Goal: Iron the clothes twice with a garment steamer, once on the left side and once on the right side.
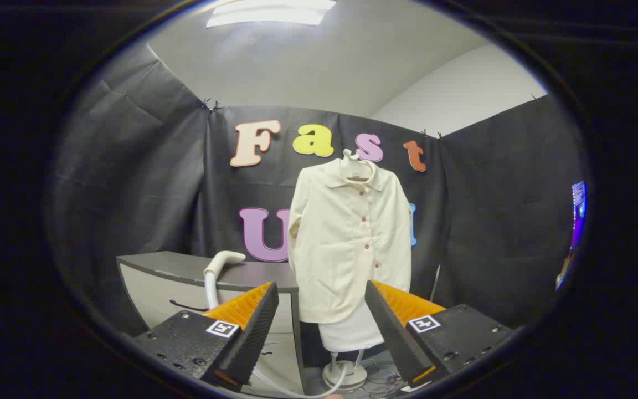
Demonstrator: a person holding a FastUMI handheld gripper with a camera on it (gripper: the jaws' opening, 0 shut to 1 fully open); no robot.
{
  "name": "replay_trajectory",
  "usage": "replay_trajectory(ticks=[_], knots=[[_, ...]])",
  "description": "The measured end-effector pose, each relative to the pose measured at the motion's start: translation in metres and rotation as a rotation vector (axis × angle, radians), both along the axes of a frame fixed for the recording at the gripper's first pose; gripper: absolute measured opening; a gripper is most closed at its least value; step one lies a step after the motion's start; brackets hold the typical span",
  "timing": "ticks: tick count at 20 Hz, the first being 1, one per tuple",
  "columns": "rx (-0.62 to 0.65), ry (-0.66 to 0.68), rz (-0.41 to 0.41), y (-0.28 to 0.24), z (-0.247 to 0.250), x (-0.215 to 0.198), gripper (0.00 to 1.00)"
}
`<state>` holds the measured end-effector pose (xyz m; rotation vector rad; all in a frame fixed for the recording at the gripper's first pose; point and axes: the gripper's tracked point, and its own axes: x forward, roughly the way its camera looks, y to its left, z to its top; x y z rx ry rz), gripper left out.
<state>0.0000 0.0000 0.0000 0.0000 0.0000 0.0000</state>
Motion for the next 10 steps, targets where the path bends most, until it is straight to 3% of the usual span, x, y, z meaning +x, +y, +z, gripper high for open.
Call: replay_trajectory(ticks=[10], knots=[[0.019, 0.016, 0.025, 0.015, -0.001, 0.01, 0.95]])
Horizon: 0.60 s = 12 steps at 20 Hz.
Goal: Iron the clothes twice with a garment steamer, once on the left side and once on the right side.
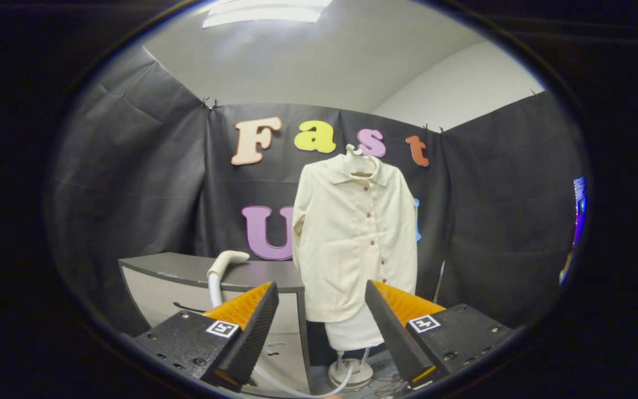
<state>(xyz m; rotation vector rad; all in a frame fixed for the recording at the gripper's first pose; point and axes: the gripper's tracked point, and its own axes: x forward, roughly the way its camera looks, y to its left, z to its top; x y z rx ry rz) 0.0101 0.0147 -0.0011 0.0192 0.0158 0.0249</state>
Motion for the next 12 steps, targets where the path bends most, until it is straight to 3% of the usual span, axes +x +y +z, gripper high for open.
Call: replay_trajectory(ticks=[12], knots=[[0.013, 0.043, 0.014, 0.018, -0.006, 0.034, 0.95]])
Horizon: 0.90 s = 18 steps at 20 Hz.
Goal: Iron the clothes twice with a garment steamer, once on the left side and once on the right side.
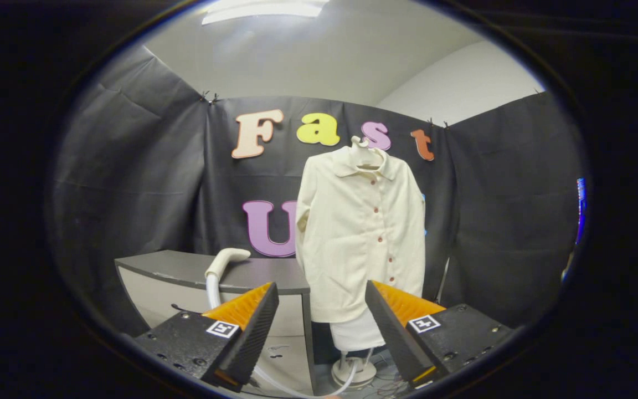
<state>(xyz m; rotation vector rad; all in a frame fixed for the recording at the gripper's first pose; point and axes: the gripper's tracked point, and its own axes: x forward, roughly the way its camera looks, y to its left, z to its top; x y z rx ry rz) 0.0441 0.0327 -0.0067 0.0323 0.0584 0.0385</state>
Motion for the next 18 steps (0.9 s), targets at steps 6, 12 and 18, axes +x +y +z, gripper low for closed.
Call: replay_trajectory(ticks=[6, 12, 18], knots=[[-0.045, 0.036, 0.056, 0.038, 0.005, 0.044, 0.95], [-0.003, 0.099, 0.089, 0.072, 0.005, 0.097, 0.97], [0.047, 0.182, 0.137, 0.112, 0.005, 0.149, 0.96]])
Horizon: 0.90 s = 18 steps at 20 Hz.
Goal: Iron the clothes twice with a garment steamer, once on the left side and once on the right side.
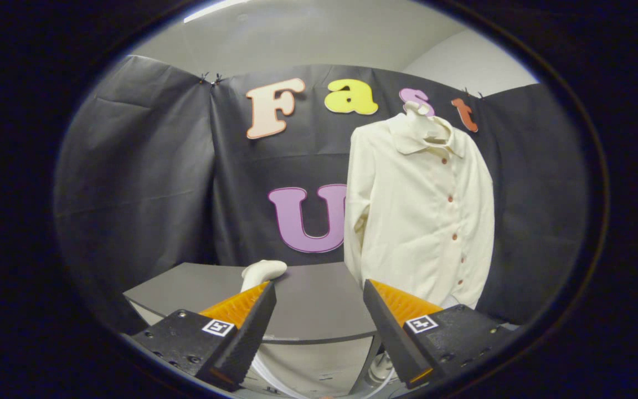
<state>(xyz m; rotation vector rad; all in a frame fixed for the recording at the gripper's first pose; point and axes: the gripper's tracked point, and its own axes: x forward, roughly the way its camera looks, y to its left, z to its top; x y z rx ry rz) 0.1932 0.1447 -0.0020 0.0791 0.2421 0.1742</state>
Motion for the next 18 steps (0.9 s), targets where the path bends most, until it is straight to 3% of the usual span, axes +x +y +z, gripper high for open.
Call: replay_trajectory(ticks=[11, 18], knots=[[-0.019, 0.255, 0.22, 0.122, -0.064, 0.063, 0.97], [-0.08, 0.404, 0.24, 0.146, -0.106, 0.08, 0.97]])
